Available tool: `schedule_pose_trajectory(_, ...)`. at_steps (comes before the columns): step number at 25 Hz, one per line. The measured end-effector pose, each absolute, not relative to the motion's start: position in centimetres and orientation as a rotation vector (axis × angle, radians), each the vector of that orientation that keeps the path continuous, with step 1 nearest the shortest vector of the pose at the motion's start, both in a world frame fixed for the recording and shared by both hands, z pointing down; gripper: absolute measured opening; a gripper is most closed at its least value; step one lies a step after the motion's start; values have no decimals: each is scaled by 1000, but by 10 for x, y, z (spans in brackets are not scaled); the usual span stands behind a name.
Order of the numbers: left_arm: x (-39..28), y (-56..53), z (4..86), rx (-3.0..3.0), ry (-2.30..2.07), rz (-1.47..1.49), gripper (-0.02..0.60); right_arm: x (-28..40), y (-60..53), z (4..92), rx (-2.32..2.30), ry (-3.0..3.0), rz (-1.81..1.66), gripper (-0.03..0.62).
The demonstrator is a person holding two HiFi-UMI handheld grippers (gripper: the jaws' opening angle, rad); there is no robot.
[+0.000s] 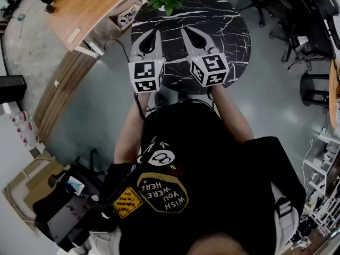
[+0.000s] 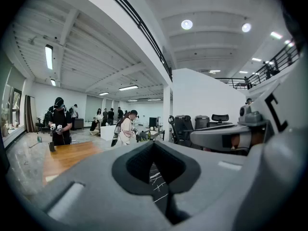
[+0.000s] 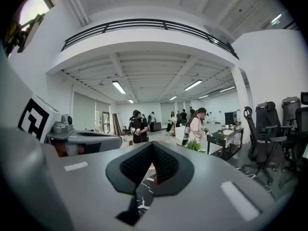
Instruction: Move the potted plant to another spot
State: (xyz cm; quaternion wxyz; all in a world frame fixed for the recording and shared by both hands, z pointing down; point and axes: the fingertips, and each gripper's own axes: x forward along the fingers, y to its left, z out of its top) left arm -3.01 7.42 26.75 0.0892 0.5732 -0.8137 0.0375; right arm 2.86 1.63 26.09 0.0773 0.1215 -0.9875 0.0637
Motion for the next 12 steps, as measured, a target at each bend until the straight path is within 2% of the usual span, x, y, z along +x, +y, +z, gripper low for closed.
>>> schedule_pose_trajectory(12,-32,56,280,1733,-2381,101,2,21,0,277,358,-2945,223,2)
